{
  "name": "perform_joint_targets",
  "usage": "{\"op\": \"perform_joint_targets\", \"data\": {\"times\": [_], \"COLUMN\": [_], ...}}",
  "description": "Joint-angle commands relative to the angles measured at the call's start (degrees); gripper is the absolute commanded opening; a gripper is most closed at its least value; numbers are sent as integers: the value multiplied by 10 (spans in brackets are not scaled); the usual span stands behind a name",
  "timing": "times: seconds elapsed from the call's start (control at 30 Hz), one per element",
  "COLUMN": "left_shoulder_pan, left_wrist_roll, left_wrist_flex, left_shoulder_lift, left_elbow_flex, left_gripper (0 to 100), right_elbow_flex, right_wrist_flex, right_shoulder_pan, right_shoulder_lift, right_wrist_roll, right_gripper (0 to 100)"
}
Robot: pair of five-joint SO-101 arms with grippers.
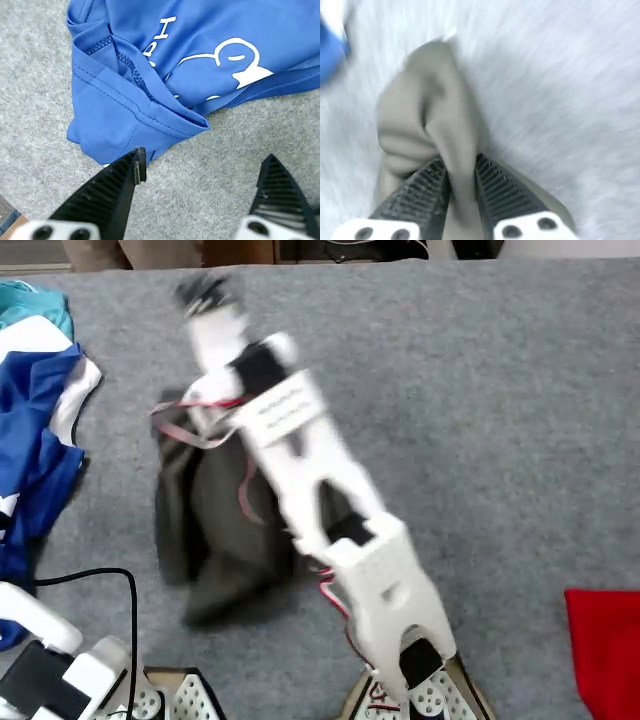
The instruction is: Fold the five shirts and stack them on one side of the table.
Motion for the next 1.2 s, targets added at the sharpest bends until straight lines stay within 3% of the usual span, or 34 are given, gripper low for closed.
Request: {"op": "perform_joint_targets", "data": {"times": [0.0, 0.27, 0.57, 0.93, 1.17], "left_shoulder_pan": [3, 39, 41, 41, 41], "left_wrist_roll": [-4, -3, -4, -4, -4], "left_wrist_flex": [-3, -3, -3, -3, -3], "left_shoulder_lift": [-25, -25, -26, -26, -26], "left_elbow_flex": [-11, 33, 33, 33, 33], "left_gripper": [356, 356, 357, 357, 357], "right_elbow_flex": [-50, -52, 95, 225, 290], "right_wrist_flex": [7, 10, 10, 6, -83], "right_shoulder_pan": [68, 175, 174, 173, 165], "right_shoulder_lift": [-133, -210, -233, -407, -378], "right_wrist_roll": [0, 0, 39, 40, 8], "right_gripper": [5, 5, 12, 438, 465]}}
